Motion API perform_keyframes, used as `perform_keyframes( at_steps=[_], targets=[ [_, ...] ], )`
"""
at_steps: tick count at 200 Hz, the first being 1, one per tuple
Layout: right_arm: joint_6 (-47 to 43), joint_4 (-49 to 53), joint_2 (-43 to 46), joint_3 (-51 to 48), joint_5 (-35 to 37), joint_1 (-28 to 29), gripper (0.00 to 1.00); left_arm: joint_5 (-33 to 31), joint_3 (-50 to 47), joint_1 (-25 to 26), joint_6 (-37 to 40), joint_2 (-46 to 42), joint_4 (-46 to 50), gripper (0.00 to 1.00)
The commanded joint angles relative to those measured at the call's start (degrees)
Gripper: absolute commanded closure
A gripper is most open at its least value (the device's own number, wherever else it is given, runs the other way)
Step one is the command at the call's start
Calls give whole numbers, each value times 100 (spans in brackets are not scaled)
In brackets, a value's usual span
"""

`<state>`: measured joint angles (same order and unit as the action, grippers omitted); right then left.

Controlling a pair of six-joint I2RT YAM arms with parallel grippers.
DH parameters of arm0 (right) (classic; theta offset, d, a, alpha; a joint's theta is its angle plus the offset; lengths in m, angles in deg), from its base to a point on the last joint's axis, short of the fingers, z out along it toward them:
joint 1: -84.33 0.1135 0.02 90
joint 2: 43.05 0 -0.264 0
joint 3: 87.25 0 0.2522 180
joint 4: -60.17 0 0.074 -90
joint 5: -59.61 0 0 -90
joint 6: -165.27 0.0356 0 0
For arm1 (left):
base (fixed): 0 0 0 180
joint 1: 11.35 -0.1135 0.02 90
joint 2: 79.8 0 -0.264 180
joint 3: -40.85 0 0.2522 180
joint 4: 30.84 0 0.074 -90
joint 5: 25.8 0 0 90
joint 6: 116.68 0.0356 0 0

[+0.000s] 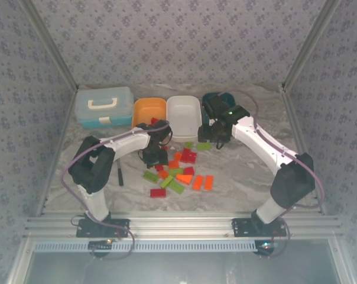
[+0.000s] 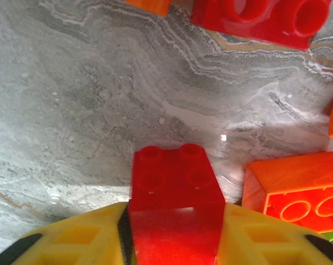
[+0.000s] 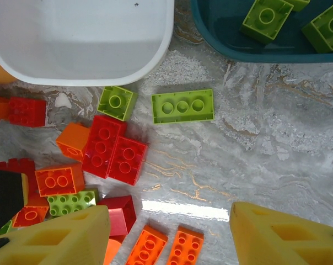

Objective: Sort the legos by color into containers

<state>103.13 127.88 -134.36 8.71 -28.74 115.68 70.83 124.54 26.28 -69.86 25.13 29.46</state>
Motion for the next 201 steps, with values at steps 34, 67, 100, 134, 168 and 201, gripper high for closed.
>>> perform_keyframes(
  at_steps=[34,67,100,134,168,201],
  targets=[
    [93,103,248,-15,-15,-21,39,-502,382,37,138,-373,583,63],
    [121,129,410,-26,-11,-29,39,-733,1437,-228,309,-580,1307,63],
    [203,-106,657,-191,-214,-29,39,-818,2901,-914,673,36,1602,63],
    [290,-238,689,-239,-412,-28,39,-926,4359,-1451,965,1280,1586,63],
    [234,-211,623,-302,-626,19,39,-948,5931,-1687,1135,2688,1836,62],
    [20,-111,461,-563,-748,254,39,-993,6540,-1758,1163,3363,1933,60]
  ],
)
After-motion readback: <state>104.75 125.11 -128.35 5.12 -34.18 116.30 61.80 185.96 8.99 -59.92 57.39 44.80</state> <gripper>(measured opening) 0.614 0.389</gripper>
